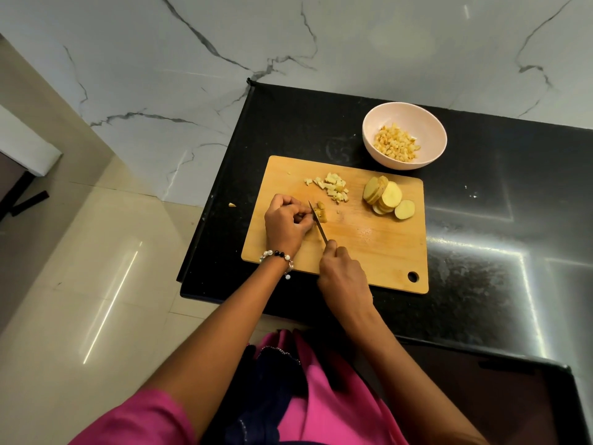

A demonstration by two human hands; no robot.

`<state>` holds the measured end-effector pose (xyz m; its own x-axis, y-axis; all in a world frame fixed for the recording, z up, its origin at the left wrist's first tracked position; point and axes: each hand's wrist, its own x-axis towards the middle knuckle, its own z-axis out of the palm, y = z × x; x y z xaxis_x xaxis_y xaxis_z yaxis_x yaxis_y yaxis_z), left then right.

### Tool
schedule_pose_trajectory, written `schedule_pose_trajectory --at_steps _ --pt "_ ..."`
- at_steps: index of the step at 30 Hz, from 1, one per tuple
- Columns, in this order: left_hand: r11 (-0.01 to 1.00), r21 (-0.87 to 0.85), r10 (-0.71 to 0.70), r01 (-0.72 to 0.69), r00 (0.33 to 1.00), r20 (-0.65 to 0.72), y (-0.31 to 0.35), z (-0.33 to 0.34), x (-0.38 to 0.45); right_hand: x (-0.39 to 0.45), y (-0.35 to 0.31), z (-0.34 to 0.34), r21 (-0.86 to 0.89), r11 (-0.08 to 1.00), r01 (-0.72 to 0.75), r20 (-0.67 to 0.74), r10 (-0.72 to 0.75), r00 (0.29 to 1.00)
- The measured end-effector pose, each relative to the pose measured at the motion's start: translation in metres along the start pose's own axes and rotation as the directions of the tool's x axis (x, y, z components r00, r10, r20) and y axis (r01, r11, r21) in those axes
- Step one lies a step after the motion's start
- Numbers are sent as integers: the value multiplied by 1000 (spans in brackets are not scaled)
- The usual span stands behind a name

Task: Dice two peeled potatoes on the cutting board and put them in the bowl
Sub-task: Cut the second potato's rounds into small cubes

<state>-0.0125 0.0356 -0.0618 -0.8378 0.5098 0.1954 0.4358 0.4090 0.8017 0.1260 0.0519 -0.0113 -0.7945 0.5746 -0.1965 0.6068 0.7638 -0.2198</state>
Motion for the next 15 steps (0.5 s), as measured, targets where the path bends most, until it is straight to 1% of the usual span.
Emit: schedule_pose_trajectory --at_steps 3,6,8,10,15 --pt "1000 -3 -4 4 1000 5 0 -1 0 -9 17 -2 65 998 -18 36 16 999" --pt "999 -33 -18 18 1000 16 -3 -5 1 -8 31 -9 150 989 2 -26 2 1000" --pt "994 -89 -55 56 998 18 -4 -8 2 -7 38 -13 178 984 19 -76 -5 997" --pt "984 -148 -100 99 995 3 -4 -12 2 -7 43 -16 151 988 35 -79 -23 997" --pt "935 -296 -213 195 977 -30 -2 -15 2 -10 49 -16 -8 998 58 24 -58 998"
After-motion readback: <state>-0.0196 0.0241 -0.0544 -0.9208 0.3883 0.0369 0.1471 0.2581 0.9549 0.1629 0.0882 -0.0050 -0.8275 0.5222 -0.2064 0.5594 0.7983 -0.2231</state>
